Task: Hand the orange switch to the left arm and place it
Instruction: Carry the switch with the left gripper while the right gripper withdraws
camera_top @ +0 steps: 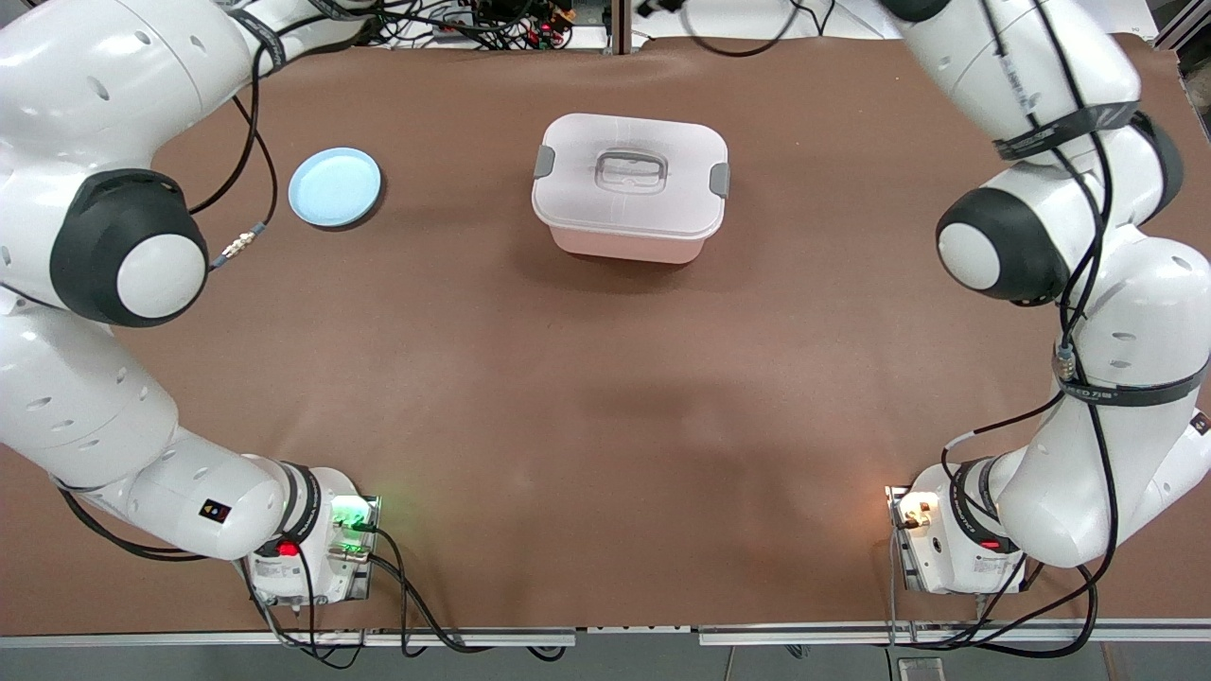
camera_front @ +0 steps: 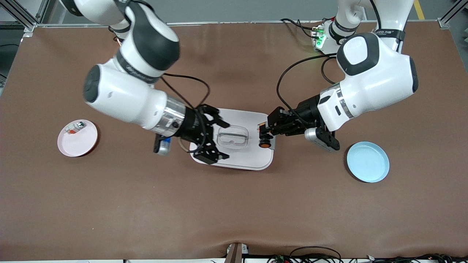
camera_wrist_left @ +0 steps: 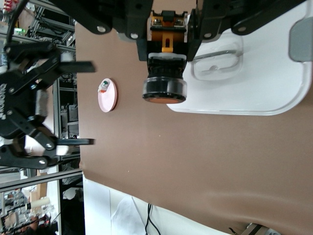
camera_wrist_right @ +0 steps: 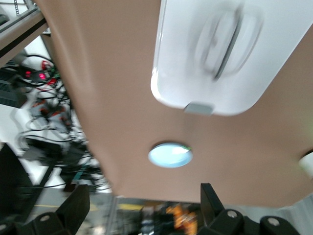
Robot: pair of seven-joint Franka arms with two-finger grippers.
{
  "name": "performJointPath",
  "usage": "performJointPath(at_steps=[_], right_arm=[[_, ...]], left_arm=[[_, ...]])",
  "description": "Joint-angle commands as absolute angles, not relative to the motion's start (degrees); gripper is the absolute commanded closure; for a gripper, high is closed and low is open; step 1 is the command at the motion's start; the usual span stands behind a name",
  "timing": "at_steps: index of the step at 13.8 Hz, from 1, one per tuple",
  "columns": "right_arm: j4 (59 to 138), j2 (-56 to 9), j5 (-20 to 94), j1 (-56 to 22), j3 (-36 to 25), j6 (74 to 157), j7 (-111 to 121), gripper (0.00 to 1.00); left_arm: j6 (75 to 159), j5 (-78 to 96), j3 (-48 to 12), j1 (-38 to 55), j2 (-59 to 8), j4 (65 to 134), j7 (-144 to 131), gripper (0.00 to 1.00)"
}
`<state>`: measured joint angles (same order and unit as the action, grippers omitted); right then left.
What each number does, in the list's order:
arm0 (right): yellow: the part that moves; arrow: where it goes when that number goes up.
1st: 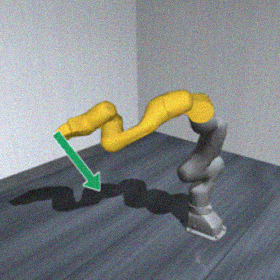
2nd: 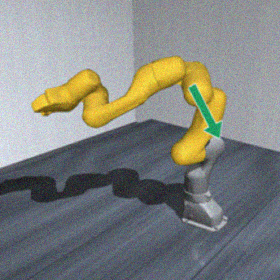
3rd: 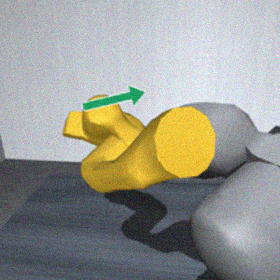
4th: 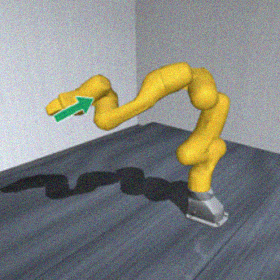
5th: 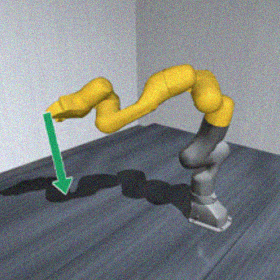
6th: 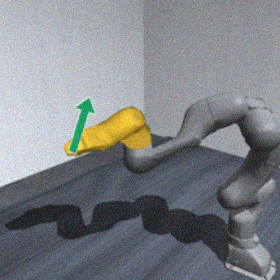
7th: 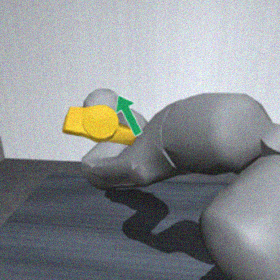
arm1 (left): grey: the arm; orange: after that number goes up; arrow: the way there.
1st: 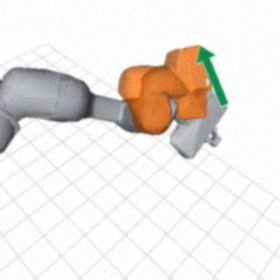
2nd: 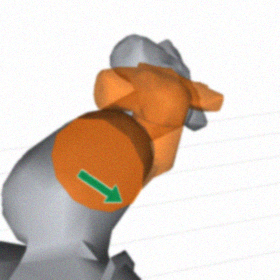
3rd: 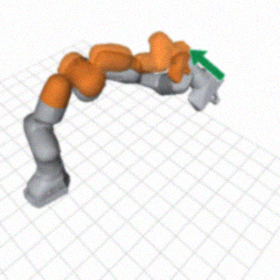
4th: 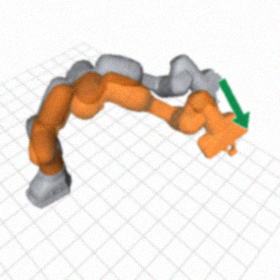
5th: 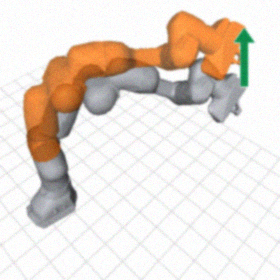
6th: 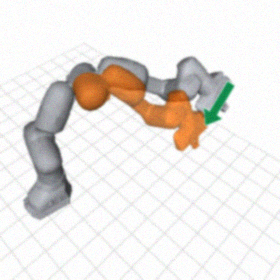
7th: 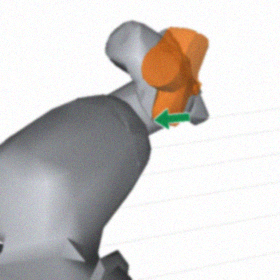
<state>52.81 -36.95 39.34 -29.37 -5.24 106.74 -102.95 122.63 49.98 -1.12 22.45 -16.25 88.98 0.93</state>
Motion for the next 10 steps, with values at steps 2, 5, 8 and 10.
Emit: performJointPath(at_steps=[2, 5, 8, 10], right_arm=[[51.77, -34.46, 40.34, -22.26, -4.83, 92.15, -87.85, 0.00], [51.77, -33.40, 38.94, -16.63, -5.36, 80.90, -74.05, 0.00], [51.77, -32.35, 32.19, -13.55, -5.27, 72.54, -59.55, 0.00], [51.85, -32.26, 27.19, -11.52, -5.27, 67.26, -48.49, 0.00]], left_arm=[[116.47, 43.61, -0.79, 20.13, -12.66, 89.30, 0.53, 1.00], [111.20, 38.60, -0.70, 17.67, -11.17, 89.12, 0.44, 1.00], [105.75, 33.51, -0.62, 15.04, -10.29, 89.03, 0.18, 1.00], [102.67, 27.98, -0.53, 13.72, -9.50, 88.77, 0.18, 1.00]])
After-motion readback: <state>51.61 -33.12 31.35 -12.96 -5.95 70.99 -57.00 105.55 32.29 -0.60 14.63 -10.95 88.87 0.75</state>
